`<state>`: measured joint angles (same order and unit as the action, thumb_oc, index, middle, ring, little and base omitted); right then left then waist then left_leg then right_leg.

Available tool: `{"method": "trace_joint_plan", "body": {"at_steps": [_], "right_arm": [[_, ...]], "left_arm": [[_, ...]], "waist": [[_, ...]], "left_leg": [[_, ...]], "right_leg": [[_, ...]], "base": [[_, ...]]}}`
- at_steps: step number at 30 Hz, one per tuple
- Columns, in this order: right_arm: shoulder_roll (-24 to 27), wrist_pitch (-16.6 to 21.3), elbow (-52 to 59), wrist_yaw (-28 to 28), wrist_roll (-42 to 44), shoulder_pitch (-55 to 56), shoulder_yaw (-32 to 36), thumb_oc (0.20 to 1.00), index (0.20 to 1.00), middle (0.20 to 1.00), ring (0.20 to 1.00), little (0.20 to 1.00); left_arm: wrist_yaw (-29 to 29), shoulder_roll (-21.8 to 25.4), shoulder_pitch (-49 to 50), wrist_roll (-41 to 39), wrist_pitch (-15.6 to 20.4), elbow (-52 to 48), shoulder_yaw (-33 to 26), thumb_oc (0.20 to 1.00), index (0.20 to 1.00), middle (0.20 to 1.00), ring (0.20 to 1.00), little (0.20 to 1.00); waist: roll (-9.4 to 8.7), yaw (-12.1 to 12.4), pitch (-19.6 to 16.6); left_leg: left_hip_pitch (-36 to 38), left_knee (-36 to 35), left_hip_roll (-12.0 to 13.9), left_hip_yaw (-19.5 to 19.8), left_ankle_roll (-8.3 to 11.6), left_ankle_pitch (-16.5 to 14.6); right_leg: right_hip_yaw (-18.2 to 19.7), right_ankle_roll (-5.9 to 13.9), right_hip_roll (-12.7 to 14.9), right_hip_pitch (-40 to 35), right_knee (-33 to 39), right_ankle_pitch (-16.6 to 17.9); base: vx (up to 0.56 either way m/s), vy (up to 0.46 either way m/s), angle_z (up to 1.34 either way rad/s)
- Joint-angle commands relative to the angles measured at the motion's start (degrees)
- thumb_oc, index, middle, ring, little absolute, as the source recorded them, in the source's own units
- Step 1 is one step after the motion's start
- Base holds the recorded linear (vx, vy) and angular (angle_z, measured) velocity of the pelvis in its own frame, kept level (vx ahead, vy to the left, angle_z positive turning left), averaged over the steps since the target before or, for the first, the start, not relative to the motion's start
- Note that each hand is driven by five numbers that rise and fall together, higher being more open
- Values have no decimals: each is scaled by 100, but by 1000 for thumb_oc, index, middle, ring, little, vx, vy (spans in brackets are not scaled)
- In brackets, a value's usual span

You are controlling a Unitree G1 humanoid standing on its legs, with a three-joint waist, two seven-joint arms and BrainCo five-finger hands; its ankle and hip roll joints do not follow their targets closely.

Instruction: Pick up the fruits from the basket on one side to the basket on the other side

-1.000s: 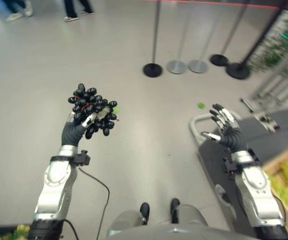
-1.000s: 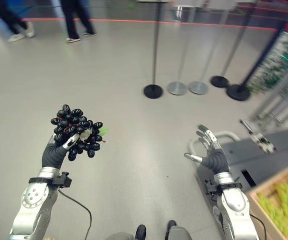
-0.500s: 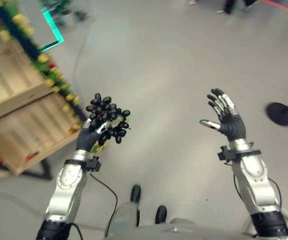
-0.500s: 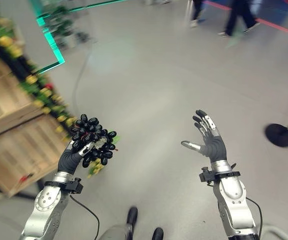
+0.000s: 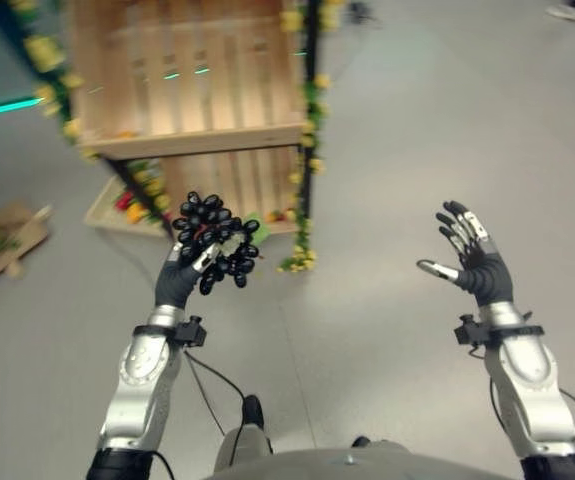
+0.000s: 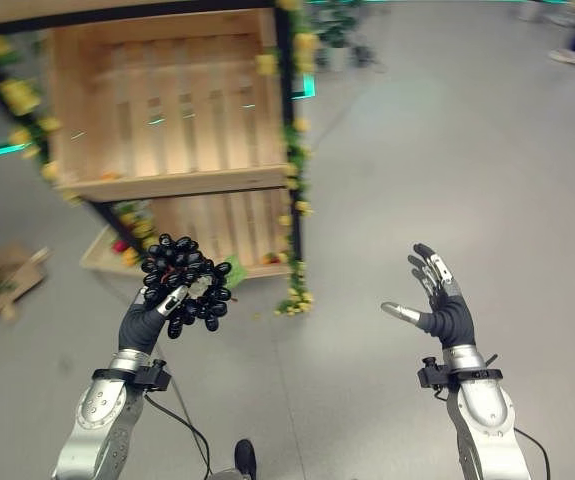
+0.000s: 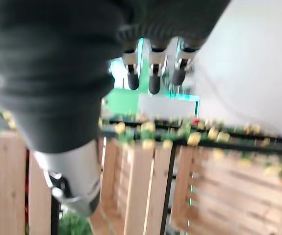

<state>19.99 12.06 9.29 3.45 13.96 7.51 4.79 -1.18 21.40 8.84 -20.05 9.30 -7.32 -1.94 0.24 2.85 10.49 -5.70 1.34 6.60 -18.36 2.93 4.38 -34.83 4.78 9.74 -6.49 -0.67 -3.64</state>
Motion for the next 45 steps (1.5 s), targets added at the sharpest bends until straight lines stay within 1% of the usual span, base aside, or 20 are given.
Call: {"method": "trace_joint_plan", "body": {"at_steps": [1,4,5,6,7,10,11,12,13,16,18,21,26,28,31,32,34,35,37,45], "right_arm": [[141,75,-38,-33,-137,-66,102,1000,1000,1000,1000,1000],[69,6,-200,-21,-199,-36,80,1000,1000,1000,1000,1000],[79,-88,-262,-3,-348,-53,92,1000,1000,1000,1000,1000],[41,-102,-295,0,-349,-19,103,1000,1000,1000,1000,1000],[8,-137,-329,30,-394,18,139,1000,1000,1000,1000,1000],[-67,-155,-366,-46,-528,46,162,1000,1000,1000,1000,1000],[-147,-151,-427,-43,-440,60,213,1000,1000,1000,1000,1000],[-141,-161,-430,9,-426,149,277,1000,1000,1000,1000,1000],[-129,-165,-415,66,-380,234,349,1000,1000,1000,1000,1000],[-191,-176,-452,84,-350,333,443,1000,1000,1000,1000,1000],[-212,-193,-549,39,-284,359,501,1000,1000,1000,1000,1000],[-209,-179,-519,52,-279,421,521,1000,1000,1000,1000,1000],[-121,-228,-588,158,-263,502,559,1000,1000,1000,1000,1000],[-36,-208,-639,131,-175,450,571,1000,1000,1000,1000,1000],[102,-175,-615,64,-14,471,657,1000,1000,1000,1000,1000],[118,-192,-622,20,-12,450,650,1000,1000,1000,1000,1000],[108,-200,-705,-147,-94,371,666,1000,1000,1000,1000,1000],[88,-174,-816,-206,-69,328,645,1000,1000,1000,1000,1000],[149,-182,-1033,-286,-60,275,620,1000,1000,1000,1000,1000],[32,-316,-1173,-113,-277,239,515,1000,1000,1000,1000,1000]], "left_arm": [[-85,112,77,-151,414,-349,-344,200,200,200,200,200],[-79,129,129,-123,398,-360,-414,200,200,200,200,200],[-100,195,99,-153,365,-364,-457,200,200,200,200,200],[-100,205,95,-155,357,-344,-479,200,200,200,200,200],[-105,240,79,-137,348,-310,-485,200,200,200,200,200],[-57,283,14,-55,347,-292,-421,200,200,200,200,200],[-14,331,-50,-29,350,-198,-329,200,200,200,200,200],[-34,329,-61,-41,347,-193,-326,200,200,200,200,200],[-60,310,-70,-2,324,-218,-344,200,200,200,200,200],[-138,343,-90,72,264,-243,-359,200,200,200,200,200],[-103,348,-153,34,246,-145,-311,200,200,200,200,200],[-99,291,-179,92,249,-58,-268,200,200,200,200,200],[-164,195,-108,141,251,-108,-261,200,200,200,200,200],[-143,95,-118,51,256,-82,-267,200,200,200,200,200],[-173,85,-213,-122,243,-89,-204,200,200,200,200,200],[-137,63,-196,-107,253,-94,-223,200,200,200,200,200],[-40,40,-229,-76,246,-82,-242,200,200,200,200,200],[14,13,-207,-66,255,-98,-267,200,200,200,200,200],[51,-19,-72,-7,252,-92,-282,200,200,200,200,200],[-3,100,106,124,269,-112,-504,200,200,200,200,200]], "waist": [[38,51,-290],[-55,121,-278],[-98,176,-246],[-87,178,-227],[-103,166,-235],[-58,38,-199],[73,-191,-154],[103,-305,-135],[143,-333,-110],[101,-349,-103],[5,-510,-78],[-42,-587,-53],[-108,-570,-211],[-100,-562,-179],[-128,-489,56],[-158,-443,115],[-127,-366,96],[-69,-342,37],[55,-289,-52],[-38,-281,-320]], "left_leg": [[161,51,624,136,526,-177],[39,414,383,207,387,-466],[-14,675,115,303,168,-798],[-16,734,7,277,94,-885],[14,737,-187,314,-47,-1023],[224,592,-561,472,-266,-1163],[321,411,-728,670,-445,-1034],[444,269,-779,823,-462,-1024],[592,138,-803,889,-458,-1015],[723,-12,-747,1057,-382,-1082],[795,115,-848,1317,-373,-1210],[899,279,-920,1515,-361,-1363],[972,579,-959,1609,-233,-1553],[650,1599,-904,1630,64,-1324],[-140,2934,-563,1492,677,-379],[-299,3033,-567,1549,624,-455],[-412,2303,-447,1765,464,-750],[-251,1245,-261,1902,381,-631],[-85,322,-72,2152,373,-315],[231,389,-441,1893,100,-766]], "right_leg": [[-169,203,-8,-77,90,-138],[-247,345,342,-140,-88,-103],[-231,467,720,-87,-482,-29],[-215,528,898,-42,-775,53],[-112,615,1163,73,-1235,146],[263,674,1456,279,-1915,541],[1276,436,770,910,-2394,239],[1587,392,418,1203,-2323,38],[1573,322,255,1466,-2187,-131],[1169,307,377,1446,-1342,-92],[1907,407,90,1631,-742,105],[2317,505,-10,1632,-502,296],[2176,385,-174,1294,-481,218],[2126,269,-231,1059,-298,217],[1986,1,-311,623,34,107],[1969,-46,-317,521,136,72],[1992,-9,-370,374,322,-9],[2015,77,-407,348,376,-14],[2088,164,-421,307,348,-50],[2393,334,-105,287,200,3]], "base": [[116,256,29],[186,425,28],[194,494,18],[282,683,25],[251,553,13],[215,502,29],[174,393,53],[273,454,79],[307,192,50],[211,41,31],[307,-27,86],[247,-53,132],[198,-141,83],[198,-216,64],[34,-201,15],[-7,-174,1],[127,-47,-7],[213,79,-21],[178,90,-41],[130,120,-66]]}}
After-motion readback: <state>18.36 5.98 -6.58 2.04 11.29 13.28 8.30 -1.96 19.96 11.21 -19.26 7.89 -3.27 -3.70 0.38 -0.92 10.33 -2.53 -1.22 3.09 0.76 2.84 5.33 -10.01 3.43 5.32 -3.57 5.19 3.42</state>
